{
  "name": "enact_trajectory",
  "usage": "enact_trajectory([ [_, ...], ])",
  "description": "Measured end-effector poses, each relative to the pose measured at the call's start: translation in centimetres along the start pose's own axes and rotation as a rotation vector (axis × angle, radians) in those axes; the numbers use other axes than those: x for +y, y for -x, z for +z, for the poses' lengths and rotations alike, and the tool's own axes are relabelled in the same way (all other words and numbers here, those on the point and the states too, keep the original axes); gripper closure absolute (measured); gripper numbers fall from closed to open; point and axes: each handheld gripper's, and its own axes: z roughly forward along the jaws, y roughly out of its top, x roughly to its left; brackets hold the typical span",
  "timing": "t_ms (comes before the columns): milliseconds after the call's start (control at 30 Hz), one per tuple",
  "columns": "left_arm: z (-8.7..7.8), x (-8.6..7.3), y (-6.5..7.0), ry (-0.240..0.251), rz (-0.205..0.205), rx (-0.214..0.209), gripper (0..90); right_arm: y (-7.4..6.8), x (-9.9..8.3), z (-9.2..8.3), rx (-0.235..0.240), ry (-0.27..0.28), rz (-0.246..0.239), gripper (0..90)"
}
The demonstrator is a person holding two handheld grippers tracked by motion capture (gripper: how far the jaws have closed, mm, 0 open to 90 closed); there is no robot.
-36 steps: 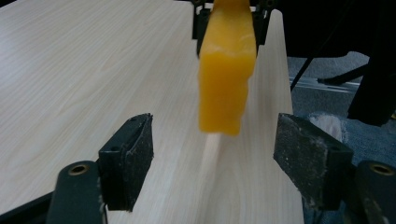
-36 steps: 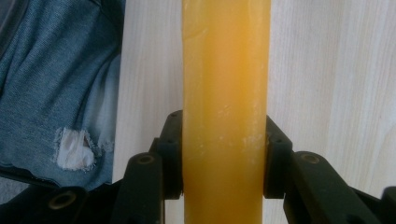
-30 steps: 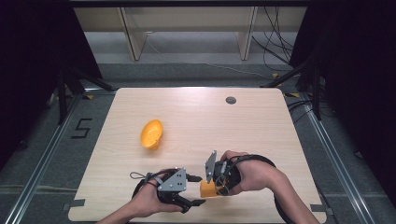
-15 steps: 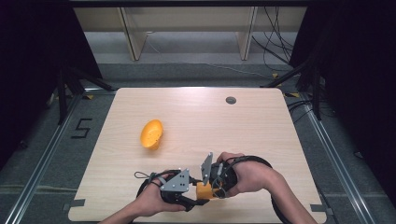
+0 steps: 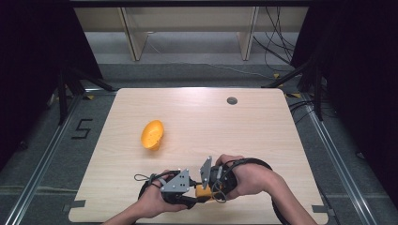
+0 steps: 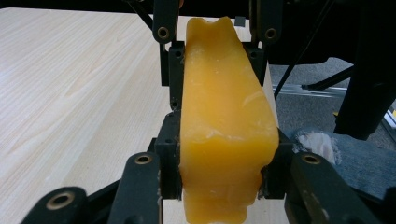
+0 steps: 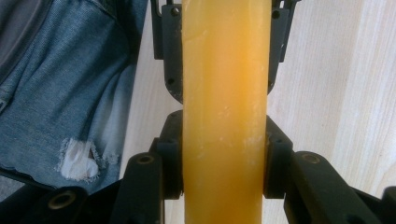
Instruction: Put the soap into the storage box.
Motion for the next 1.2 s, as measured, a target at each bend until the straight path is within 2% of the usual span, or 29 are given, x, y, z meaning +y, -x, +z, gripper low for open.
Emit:
enact_trajectory([
  [33, -0.1, 0.2, 0.2, 0.008, -0.001, 0.015, 60.1, 0.0, 0.2, -0.2, -0.025, -0.003, -0.035, 61.3],
  [67, -0.1, 0.2, 0.2, 0.008, -0.001, 0.015, 60.1, 0.0, 0.2, -0.2, -0.025, -0.003, -0.035, 61.3],
  [100, -0.3, 0.4, 0.4, 0.007, -0.002, 0.035, 60.2, -0.3, 0.3, -0.3, -0.031, -0.005, 0.005, 59.8],
  [167, -0.5, 0.3, 0.3, -0.007, 0.001, 0.049, 60.2, -0.2, 0.1, -0.4, -0.031, 0.007, 0.010, 48.9],
  [200, -0.5, 0.3, 0.3, -0.007, 0.001, 0.049, 60.2, 0.1, 0.0, -0.4, -0.044, 0.023, -0.031, 45.4],
  [233, -0.5, 0.1, 0.2, -0.009, -0.005, 0.062, 60.2, -0.2, -0.2, -0.4, -0.058, 0.006, 0.014, 42.0],
  [267, -0.5, 0.1, 0.2, -0.009, -0.005, 0.062, 60.3, -0.2, -0.2, -0.4, -0.058, 0.006, 0.014, 42.0],
  [333, -0.6, -0.1, 0.1, -0.037, -0.007, 0.085, 60.3, 0.4, -1.0, -0.5, -0.094, 0.059, -0.053, 33.8],
  [400, -0.7, -0.3, 0.1, -0.042, -0.026, 0.104, 60.3, 0.2, -1.8, -0.9, -0.115, 0.096, 0.035, 31.8],
  [467, -0.7, -0.4, 0.0, -0.047, -0.026, 0.103, 60.3, 0.5, -2.3, -1.2, -0.129, 0.124, 0.015, 31.3],
  [533, -1.1, -0.6, -0.1, -0.059, -0.027, 0.143, 60.3, 0.3, -4.4, -2.2, -0.183, 0.164, 0.129, 29.9],
  [600, -1.3, -0.6, -0.2, -0.043, -0.047, 0.157, 60.3, 0.4, -5.9, -2.5, -0.194, 0.212, 0.157, 29.2],
  [633, -1.5, -0.6, -0.2, -0.043, -0.052, 0.170, 60.3, 0.1, -6.8, -2.7, -0.201, 0.224, 0.235, 29.4],
  [667, -1.6, -0.6, -0.3, -0.040, -0.053, 0.176, 60.3, -0.1, -7.6, -2.7, -0.245, 0.243, 0.269, 30.0],
  [700, -1.8, -0.5, -0.4, -0.036, -0.059, 0.186, 60.3, -0.1, -8.2, -2.6, -0.257, 0.260, 0.282, 30.6],
  [767, -2.1, -0.6, -0.4, -0.028, -0.075, 0.199, 60.3, -0.6, -9.9, -2.1, -0.292, 0.298, 0.390, 33.2],
  [800, -2.2, -0.7, -0.4, -0.021, -0.093, 0.216, 60.3, -0.8, -10.6, -1.8, -0.309, 0.323, 0.478, 34.2],
  [833, -2.2, -0.7, -0.4, -0.021, -0.093, 0.216, 60.3, -0.8, -10.6, -1.8, -0.309, 0.323, 0.478, 34.2],
  [867, -2.3, -0.7, -0.4, -0.025, -0.086, 0.221, 60.3, -0.9, -11.4, -1.5, -0.333, 0.343, 0.541, 35.8],
  [900, -2.5, -0.8, -0.3, -0.012, -0.120, 0.236, 60.3, -1.2, -12.9, -0.5, -0.403, 0.438, 0.655, 37.6],
  [933, -2.7, -0.9, -0.4, -0.012, -0.103, 0.250, 60.3, -1.3, -13.5, -0.3, -0.437, 0.456, 0.676, 39.5],
  [967, -2.8, -0.9, -0.4, -0.005, -0.119, 0.253, 60.3, -1.6, -14.0, 0.1, -0.464, 0.480, 0.743, 40.3],
  [1000, -3.0, -0.9, -0.4, -0.006, -0.116, 0.268, 60.3, -1.7, -14.5, 0.6, -0.503, 0.522, 0.772, 41.5],
  [1033, -3.1, -1.0, -0.5, 0.004, -0.121, 0.278, 60.3, -2.1, -14.9, 1.1, -0.531, 0.568, 0.871, 42.5],
  [1067, -3.3, -1.0, -0.4, 0.004, -0.147, 0.288, 60.3, -2.4, -15.4, 1.5, -0.547, 0.610, 0.936, 42.6],
  [1100, -3.3, -1.0, -0.4, 0.004, -0.147, 0.288, 60.3, -2.4, -15.4, 1.5, -0.547, 0.610, 0.936, 42.6],
  [1133, -3.6, -1.0, -0.7, 0.017, -0.140, 0.305, 60.3, -2.6, -15.7, 1.7, -0.550, 0.620, 0.968, 43.2],
  [1167, -3.9, -1.1, -0.9, 0.018, -0.150, 0.323, 60.3, -3.1, -16.3, 1.3, -0.611, 0.624, 1.025, 43.4],
  [1200, -4.1, -1.1, -1.0, 0.026, -0.159, 0.338, 60.3, -3.2, -16.3, 1.3, -0.619, 0.645, 1.069, 43.4],
])
